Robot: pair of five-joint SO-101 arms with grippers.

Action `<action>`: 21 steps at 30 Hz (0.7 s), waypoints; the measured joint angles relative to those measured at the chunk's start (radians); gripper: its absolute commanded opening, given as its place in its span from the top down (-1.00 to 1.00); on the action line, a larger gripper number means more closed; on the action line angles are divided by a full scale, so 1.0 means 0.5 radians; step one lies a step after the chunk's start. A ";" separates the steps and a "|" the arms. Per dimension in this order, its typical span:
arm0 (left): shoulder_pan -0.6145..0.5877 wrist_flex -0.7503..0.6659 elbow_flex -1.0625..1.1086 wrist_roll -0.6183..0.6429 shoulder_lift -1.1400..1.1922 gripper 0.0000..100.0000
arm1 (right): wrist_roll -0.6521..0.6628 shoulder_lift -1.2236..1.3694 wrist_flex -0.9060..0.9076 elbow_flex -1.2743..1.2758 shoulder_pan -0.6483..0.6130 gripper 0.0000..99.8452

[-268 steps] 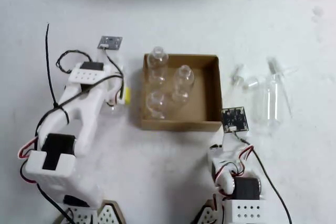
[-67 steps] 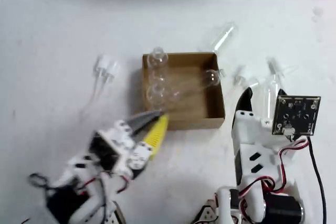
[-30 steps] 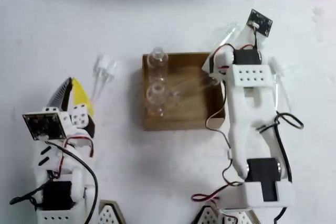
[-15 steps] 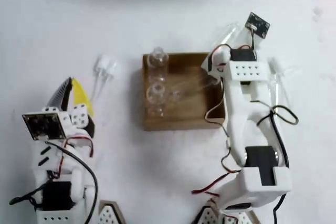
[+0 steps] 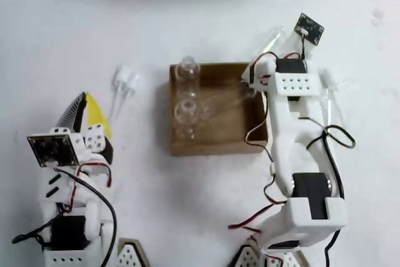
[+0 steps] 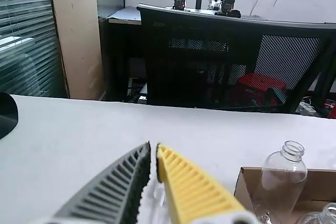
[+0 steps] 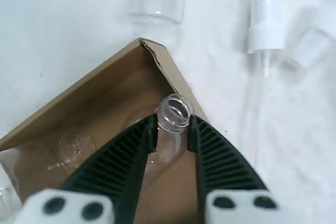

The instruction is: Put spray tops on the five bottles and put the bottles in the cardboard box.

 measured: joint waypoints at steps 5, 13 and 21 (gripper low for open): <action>0.000 0.000 0.000 0.000 0.000 0.95 | 0.000 0.000 0.000 0.015 -0.009 0.73; 0.000 0.000 0.000 0.000 0.000 0.95 | 0.000 0.025 -0.043 0.034 -0.003 0.73; 0.000 0.000 0.000 0.000 0.000 0.95 | 0.000 0.178 -0.095 0.034 0.000 0.82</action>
